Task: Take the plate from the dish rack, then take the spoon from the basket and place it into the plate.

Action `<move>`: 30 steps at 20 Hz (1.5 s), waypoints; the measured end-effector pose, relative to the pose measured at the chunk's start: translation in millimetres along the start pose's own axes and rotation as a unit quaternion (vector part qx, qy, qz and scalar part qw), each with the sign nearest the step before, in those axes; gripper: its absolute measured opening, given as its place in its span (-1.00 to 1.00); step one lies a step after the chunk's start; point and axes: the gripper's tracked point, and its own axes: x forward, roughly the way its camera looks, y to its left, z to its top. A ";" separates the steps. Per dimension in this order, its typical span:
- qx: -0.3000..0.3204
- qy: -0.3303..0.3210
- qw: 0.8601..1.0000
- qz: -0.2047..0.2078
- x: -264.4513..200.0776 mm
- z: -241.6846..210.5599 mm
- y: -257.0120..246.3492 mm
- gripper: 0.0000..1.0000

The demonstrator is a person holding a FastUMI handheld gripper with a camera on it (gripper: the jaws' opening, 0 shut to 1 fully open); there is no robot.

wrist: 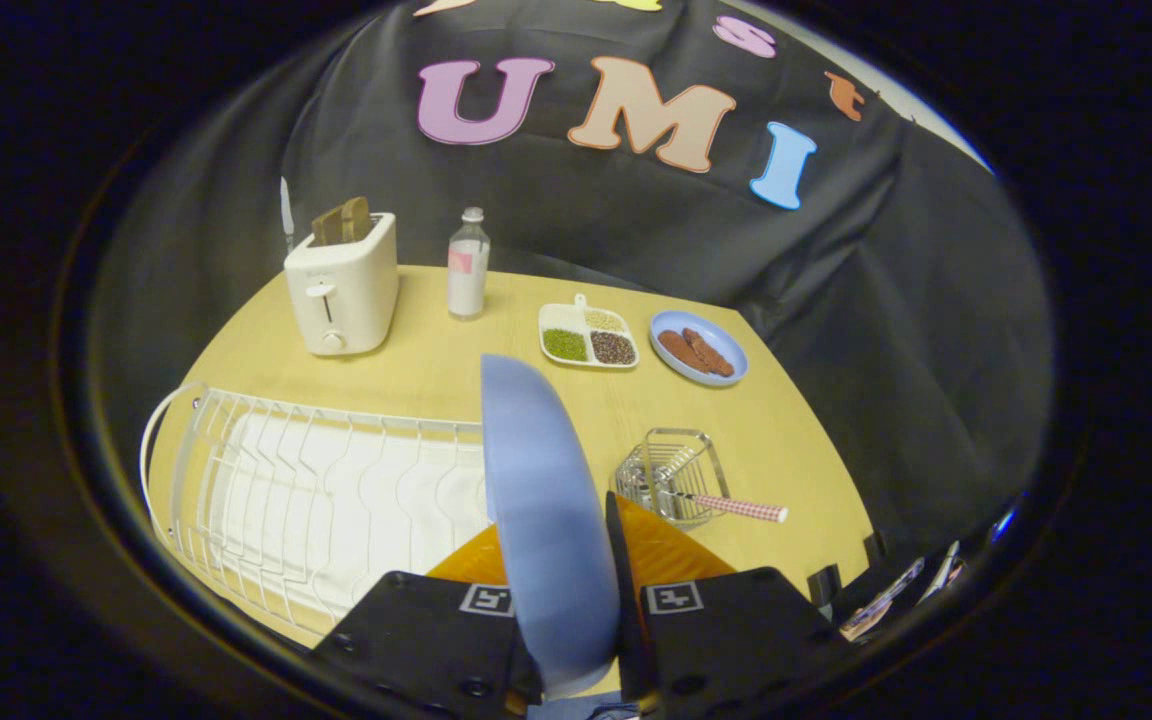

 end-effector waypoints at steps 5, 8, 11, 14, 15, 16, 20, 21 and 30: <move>0.033 -0.015 0.999 0.006 -12.2 21.6 -9.2 -0.36; 0.060 -0.034 0.997 0.022 -30.7 39.9 -15.7 -0.36; 0.074 -0.054 0.996 0.012 -48.8 45.5 -37.1 -0.36; 0.111 -0.086 0.990 0.006 -71.6 47.6 -66.2 -0.37; 0.123 -0.099 0.988 0.001 -78.6 47.8 -79.7 -0.37; 0.135 -0.105 0.985 -0.007 -84.5 44.4 -92.9 -0.37; 0.181 -0.098 0.977 -0.054 -101.0 12.5 -152.2 -0.37; 0.193 -0.091 0.975 -0.067 -102.3 3.2 -167.1 -0.37; 0.314 0.002 0.941 -0.130 -77.0 -98.5 -245.9 -0.36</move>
